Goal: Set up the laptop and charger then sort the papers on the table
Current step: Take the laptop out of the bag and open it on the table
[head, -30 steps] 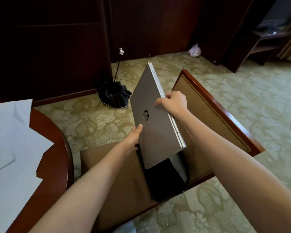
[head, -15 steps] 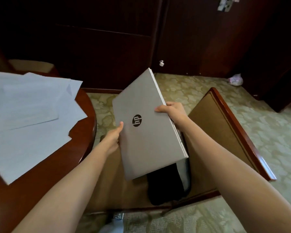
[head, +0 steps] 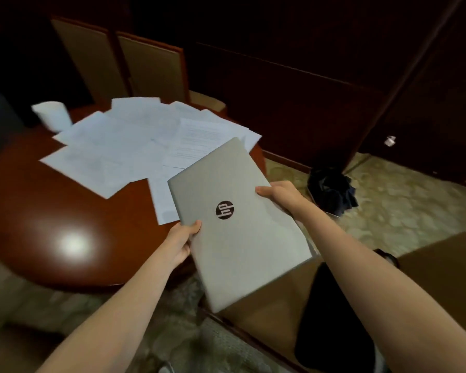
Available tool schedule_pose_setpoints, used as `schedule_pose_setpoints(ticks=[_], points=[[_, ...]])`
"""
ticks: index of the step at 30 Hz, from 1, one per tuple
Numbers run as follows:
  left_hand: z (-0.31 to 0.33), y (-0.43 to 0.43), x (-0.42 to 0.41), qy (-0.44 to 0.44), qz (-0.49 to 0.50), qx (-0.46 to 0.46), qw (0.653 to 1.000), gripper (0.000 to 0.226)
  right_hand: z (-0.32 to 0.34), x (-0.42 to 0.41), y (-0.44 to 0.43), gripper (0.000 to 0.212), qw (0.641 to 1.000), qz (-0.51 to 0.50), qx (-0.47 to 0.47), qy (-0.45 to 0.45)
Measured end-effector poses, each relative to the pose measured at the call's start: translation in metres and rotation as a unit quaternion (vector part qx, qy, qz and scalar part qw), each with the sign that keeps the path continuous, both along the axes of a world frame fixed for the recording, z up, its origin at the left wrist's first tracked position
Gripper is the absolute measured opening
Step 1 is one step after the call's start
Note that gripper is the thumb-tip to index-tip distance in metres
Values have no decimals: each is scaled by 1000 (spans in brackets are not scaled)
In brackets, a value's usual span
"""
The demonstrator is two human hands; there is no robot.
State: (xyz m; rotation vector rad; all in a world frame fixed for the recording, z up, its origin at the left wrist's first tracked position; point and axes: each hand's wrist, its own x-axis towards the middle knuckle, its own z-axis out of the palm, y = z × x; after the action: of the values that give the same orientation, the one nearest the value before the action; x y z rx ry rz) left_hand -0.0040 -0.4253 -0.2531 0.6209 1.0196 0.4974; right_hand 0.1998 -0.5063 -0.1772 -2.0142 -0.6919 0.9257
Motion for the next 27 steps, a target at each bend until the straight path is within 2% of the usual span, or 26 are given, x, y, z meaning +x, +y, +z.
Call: schedule_pose_setpoints(ticks=[2, 5, 7, 10, 14, 19, 23, 27], points=[[-1, 11, -25, -12, 38, -5, 999, 36, -9, -17, 30, 44, 1000, 27, 3, 1], [-8, 31, -65, -10, 79, -3, 997, 39, -17, -51, 77, 26, 997, 75, 3, 2], [-14, 46, -93, 5, 108, -11, 994, 39, -16, -80, 103, 23, 993, 111, -8, -24], [-17, 66, -135, 35, 135, -5, 990, 38, -22, -119, 140, 33, 987, 150, -25, -43], [-21, 95, -186, 62, 160, 3, 985, 18, -40, -164, 182, 40, 983, 171, -44, -42], [-25, 128, -234, 99, 195, 13, 976, 9, -52, -217, 231, 20, 981, 185, -43, -34], [-28, 149, -260, 153, 229, 12, 961, 7, -59, -247, 265, 24, 970, 232, -44, -57], [-36, 170, -274, 194, 247, 6, 949, 15, -67, -262, 295, 41, 963, 254, -49, -80]])
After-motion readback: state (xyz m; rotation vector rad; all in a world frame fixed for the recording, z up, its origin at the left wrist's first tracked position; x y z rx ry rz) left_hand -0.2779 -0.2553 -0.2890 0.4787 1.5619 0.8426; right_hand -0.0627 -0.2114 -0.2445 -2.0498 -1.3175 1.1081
